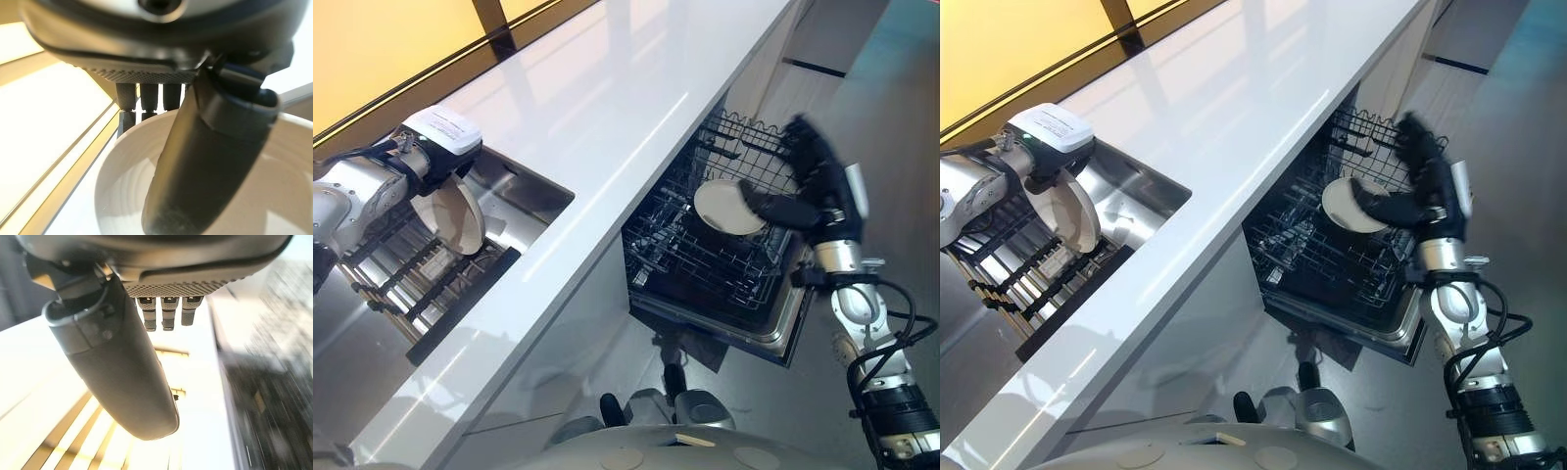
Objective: Pick up plates and place into dishwasher.
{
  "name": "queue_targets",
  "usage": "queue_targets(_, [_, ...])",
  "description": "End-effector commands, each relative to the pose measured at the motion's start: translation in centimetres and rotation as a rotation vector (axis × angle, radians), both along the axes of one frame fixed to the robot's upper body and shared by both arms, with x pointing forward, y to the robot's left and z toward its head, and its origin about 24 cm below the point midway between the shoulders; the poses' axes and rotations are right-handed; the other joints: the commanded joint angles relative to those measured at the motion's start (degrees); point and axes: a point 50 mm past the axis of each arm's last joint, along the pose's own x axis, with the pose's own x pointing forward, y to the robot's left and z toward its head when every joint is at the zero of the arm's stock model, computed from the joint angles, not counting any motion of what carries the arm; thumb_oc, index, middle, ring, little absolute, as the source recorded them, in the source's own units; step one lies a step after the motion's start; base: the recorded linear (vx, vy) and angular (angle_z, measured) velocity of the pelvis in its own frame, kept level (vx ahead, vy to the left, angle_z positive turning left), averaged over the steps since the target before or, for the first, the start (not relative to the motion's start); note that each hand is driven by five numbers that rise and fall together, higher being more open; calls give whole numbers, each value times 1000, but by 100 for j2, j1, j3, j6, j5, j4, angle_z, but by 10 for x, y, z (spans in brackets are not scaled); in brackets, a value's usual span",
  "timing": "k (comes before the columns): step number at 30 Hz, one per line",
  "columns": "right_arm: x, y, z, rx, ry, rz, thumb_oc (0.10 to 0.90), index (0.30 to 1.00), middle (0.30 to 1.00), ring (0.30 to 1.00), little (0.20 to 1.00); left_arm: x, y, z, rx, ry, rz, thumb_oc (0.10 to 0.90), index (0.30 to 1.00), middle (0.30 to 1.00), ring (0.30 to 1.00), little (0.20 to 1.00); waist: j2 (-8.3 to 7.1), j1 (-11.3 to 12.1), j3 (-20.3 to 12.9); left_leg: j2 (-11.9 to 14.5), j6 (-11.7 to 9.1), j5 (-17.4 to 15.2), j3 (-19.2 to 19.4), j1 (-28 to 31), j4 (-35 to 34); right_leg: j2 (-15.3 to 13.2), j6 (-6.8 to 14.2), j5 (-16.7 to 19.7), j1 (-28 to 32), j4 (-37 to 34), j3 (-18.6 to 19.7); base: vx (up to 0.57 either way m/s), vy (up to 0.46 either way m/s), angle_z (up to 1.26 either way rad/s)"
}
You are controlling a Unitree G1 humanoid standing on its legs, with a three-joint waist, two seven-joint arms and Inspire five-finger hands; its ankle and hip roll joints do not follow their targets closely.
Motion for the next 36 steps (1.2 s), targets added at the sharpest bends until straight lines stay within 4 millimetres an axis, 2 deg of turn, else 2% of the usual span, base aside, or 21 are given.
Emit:
queue_targets(1, [-16, 19, 96, -151, -492, 42, 800, 900, 900, 900, 900, -13, 18, 80, -20, -361, 35, 100, 300, 300, 300, 200, 126, 159, -605, -196, -42, -818, -638, -174, 344, 119, 360, -546, 65, 259, -547, 22, -69, 20])
queue_targets(4, [-17, 23, 107, -188, -537, 33, 800, 900, 900, 900, 900, -17, 12, 86, -60, -411, -16, 100, 300, 300, 300, 200, 95, 283, -642, -174, -72, -791, -721, -179, 349, 119, 321, -593, 130, 260, -676, 16, -57, 23])
queue_targets(8, [-17, 30, 112, -221, -518, 131, 800, 900, 900, 900, 900, -29, 9, 99, -138, -511, -90, 100, 300, 300, 300, 200, 52, 457, -714, -141, -126, -734, -842, -187, 321, 110, 279, -667, 207, 268, -875, 14, -55, 24])
queue_targets(15, [-7, 50, 109, -281, -405, 283, 800, 900, 900, 900, 900, -47, -1, 121, -221, -697, -218, 100, 300, 300, 300, 200, 19, 679, -822, -86, -233, -595, -1014, -193, 185, 90, 209, -743, 315, 224, -1198, -2, -47, 26])
queue_targets(19, [1, 61, 103, -255, -322, 386, 800, 900, 900, 900, 900, -60, -12, 137, -238, -821, -313, 100, 300, 300, 300, 200, -2, 816, -884, -52, -308, -522, -1097, -197, 101, 66, 192, -767, 374, 176, -1367, -26, -45, 34])
queue_targets(22, [6, 74, 94, -224, -264, 467, 800, 900, 900, 900, 900, -69, -26, 144, -317, -888, -410, 100, 300, 300, 300, 200, -4, 896, -909, -31, -352, -484, -1143, -215, 81, 47, 177, -788, 399, 167, -1481, -28, -38, 31])
queue_targets(30, [17, 105, 75, -222, -164, 580, 800, 900, 900, 900, 900, -72, -48, 142, -480, -943, -555, 100, 300, 300, 300, 200, -37, 1002, -940, -20, -396, -442, -1264, -243, 69, 30, 151, -834, 433, 183, -1582, -17, -29, 18])
queue_targets(36, [21, 137, 63, -295, -140, 634, 800, 900, 900, 900, 900, -65, -73, 129, -718, -885, -658, 100, 300, 300, 300, 200, -47, 1021, -947, -15, -424, -424, -1313, -234, 57, 39, 135, -850, 469, 167, -1575, -4, -18, 10])
